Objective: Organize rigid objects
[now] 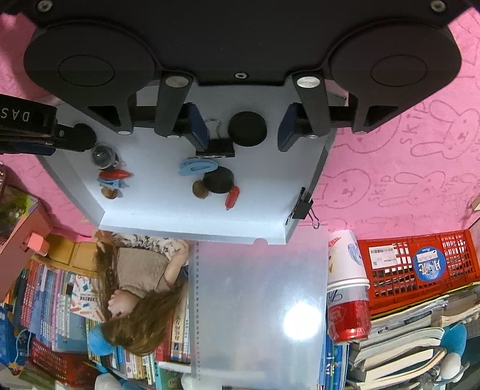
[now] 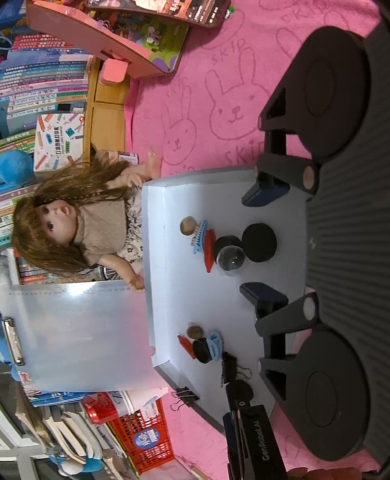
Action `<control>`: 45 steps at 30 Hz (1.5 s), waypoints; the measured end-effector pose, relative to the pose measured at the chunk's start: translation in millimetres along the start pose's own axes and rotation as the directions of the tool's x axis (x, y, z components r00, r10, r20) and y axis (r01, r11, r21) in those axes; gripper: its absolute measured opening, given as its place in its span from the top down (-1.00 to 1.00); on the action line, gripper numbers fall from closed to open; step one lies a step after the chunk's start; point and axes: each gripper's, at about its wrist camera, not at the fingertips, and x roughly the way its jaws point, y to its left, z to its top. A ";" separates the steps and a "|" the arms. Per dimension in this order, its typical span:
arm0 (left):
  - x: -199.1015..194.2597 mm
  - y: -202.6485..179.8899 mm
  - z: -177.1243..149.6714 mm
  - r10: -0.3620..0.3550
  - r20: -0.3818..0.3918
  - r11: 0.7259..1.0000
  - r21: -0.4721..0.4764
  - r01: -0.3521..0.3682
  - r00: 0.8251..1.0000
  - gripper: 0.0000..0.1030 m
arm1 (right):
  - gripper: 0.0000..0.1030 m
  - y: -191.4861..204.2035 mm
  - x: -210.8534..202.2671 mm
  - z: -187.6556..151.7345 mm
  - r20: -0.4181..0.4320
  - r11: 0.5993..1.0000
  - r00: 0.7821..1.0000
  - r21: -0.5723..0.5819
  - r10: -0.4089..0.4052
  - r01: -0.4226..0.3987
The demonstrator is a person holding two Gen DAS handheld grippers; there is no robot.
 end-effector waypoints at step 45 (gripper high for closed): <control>-126.7 4.9 -36.1 -0.051 0.076 0.999 0.016 0.050 0.996 -0.41 | -0.76 26.6 -111.4 -21.5 0.174 0.996 0.985 -0.080 -0.014 0.028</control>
